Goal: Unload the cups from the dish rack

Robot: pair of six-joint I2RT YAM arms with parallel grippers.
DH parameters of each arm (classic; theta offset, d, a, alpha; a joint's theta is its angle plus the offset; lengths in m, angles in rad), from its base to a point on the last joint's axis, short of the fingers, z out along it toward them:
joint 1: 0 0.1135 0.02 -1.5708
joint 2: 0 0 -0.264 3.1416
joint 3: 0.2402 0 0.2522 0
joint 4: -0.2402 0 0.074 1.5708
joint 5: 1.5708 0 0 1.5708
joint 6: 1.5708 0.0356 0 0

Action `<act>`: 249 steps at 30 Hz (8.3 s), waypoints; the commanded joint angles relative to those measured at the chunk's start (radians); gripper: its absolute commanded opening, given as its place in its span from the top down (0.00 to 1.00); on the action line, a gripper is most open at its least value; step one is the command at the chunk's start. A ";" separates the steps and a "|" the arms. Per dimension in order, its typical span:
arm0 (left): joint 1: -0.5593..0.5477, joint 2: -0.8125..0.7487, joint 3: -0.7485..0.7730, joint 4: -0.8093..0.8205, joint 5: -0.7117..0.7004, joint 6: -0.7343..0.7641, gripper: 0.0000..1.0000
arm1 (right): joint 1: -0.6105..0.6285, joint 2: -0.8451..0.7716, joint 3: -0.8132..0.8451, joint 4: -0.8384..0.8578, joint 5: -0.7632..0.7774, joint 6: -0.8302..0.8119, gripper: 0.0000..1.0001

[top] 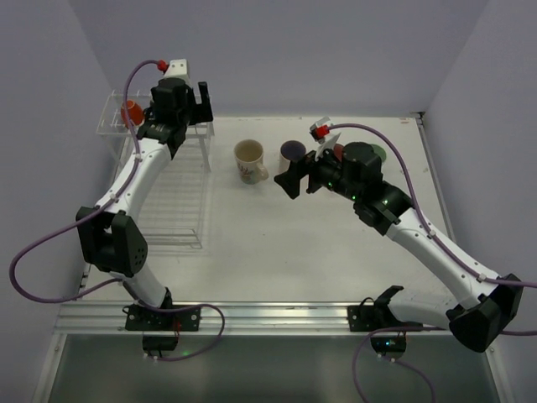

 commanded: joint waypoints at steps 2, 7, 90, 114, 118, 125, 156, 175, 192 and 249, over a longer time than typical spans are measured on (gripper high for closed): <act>0.002 0.027 0.053 0.076 -0.076 0.067 0.04 | -0.007 0.019 0.005 0.052 -0.002 0.007 0.08; 0.003 0.059 0.060 0.109 -0.076 0.087 0.10 | -0.006 0.032 0.007 0.052 -0.002 0.007 0.08; -0.506 -0.849 -0.843 0.725 0.281 -0.477 0.00 | 0.071 -0.185 -0.330 0.468 -0.175 0.574 1.00; -0.503 -1.131 -0.869 -0.051 0.079 0.032 0.00 | -0.432 0.351 -0.067 -0.354 0.324 0.128 1.00; -0.504 -1.131 -0.869 -0.052 0.109 0.033 0.00 | -0.445 0.446 -0.029 -0.350 0.328 0.123 1.00; -0.495 -1.138 -0.869 -0.052 0.108 0.032 0.00 | -0.446 0.503 -0.012 -0.350 0.325 0.112 0.98; -0.215 -0.396 -0.051 -0.111 -0.170 -0.001 0.00 | -0.382 -0.452 -0.464 0.109 -0.185 0.352 0.01; 0.103 0.034 0.194 -0.111 -0.179 0.036 0.00 | -0.373 -0.464 -0.564 0.190 -0.334 0.347 0.01; 0.134 0.097 0.159 0.018 -0.062 0.111 0.04 | -0.348 -0.419 -0.566 0.215 -0.324 0.341 0.02; -0.220 -0.777 -0.864 1.067 0.674 -0.855 0.77 | 0.009 -0.104 -0.362 0.989 -0.314 0.783 0.13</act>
